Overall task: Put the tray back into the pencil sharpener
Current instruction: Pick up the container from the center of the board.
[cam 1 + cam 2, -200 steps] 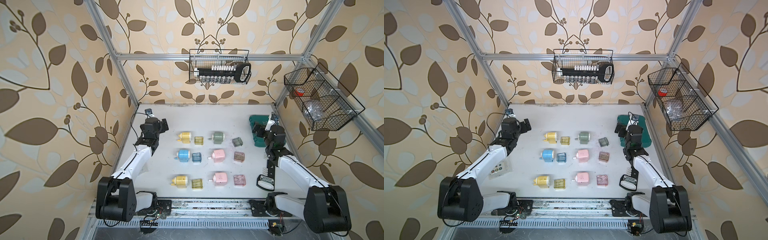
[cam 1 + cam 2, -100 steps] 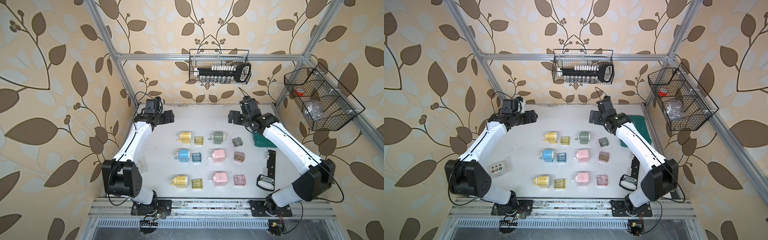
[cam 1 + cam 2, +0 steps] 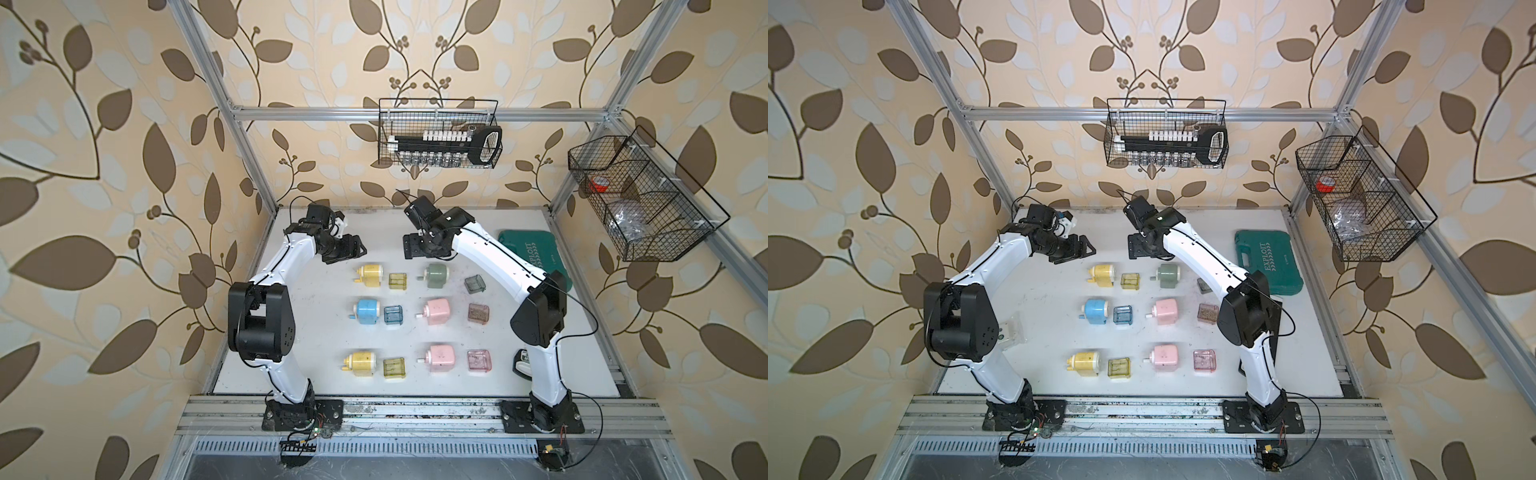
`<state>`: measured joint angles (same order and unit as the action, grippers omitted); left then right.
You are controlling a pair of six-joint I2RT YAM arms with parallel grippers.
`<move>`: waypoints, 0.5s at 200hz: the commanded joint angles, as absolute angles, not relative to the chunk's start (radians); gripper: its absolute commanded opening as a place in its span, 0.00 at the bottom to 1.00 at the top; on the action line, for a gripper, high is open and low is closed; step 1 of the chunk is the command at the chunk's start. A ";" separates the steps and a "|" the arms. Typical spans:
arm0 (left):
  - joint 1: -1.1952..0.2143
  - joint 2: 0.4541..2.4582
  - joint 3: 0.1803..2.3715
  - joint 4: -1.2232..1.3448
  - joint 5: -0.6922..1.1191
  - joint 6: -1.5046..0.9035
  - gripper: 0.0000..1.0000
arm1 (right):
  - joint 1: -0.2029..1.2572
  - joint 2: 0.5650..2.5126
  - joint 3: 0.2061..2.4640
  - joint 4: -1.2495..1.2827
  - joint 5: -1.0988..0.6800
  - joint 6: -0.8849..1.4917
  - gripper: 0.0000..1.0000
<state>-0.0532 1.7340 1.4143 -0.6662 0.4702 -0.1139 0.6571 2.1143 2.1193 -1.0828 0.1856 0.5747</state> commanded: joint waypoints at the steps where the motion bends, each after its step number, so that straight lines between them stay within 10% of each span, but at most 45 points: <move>1: -0.055 1.746 1.445 -0.733 0.485 -0.078 0.79 | 0.657 2.168 2.181 -1.130 0.112 0.613 0.83; 100: -0.055 1.862 1.500 -0.817 0.537 -0.093 0.70 | 0.661 2.316 2.268 -1.093 -0.021 0.681 0.75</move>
<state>-0.0528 1.8698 1.4685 -0.7868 0.4934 -0.0956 0.6571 2.2845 2.2318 -1.0943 0.0208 0.6533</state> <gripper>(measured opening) 0.695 0.749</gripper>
